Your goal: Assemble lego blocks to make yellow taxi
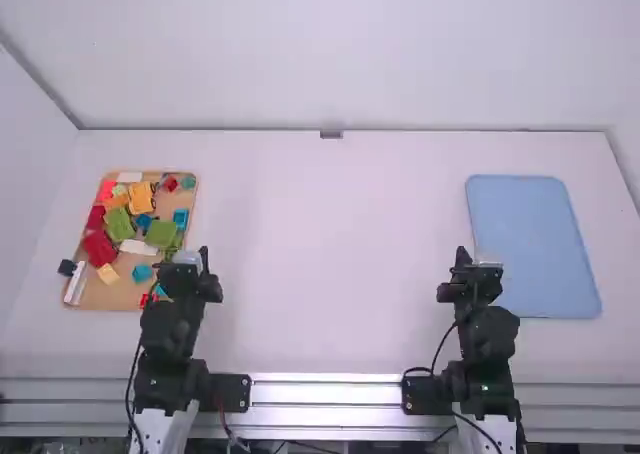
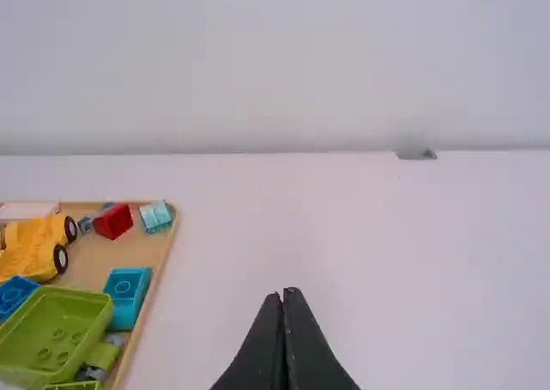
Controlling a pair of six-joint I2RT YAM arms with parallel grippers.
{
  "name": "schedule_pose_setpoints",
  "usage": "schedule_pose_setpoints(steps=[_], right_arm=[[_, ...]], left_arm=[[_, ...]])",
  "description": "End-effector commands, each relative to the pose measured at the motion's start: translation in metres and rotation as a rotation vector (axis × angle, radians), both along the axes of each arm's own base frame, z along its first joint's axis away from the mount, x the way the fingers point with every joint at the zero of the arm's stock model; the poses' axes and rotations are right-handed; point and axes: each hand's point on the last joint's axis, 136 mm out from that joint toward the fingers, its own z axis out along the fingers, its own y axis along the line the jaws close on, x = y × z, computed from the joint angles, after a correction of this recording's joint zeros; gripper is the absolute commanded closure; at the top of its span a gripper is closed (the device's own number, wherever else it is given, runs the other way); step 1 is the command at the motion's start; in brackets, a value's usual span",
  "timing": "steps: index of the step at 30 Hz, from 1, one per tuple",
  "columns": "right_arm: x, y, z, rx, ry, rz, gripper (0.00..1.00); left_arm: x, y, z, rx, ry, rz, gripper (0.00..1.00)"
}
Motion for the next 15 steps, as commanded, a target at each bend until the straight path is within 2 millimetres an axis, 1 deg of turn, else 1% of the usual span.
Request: schedule_pose_setpoints(steps=[1,9,15], right_arm=[[0.000,0.000,0.000,-0.001,0.000,0.000,1.00],[0.000,0.000,0.004,-0.007,0.004,0.003,0.97],[0.001,0.001,0.014,-0.019,0.020,0.010,0.91]], left_arm=[[0.000,0.000,0.000,0.000,0.000,0.000,1.00],[0.000,0.000,0.005,0.003,-0.001,0.000,0.97],[0.001,0.001,0.015,0.011,0.007,0.007,0.91]])
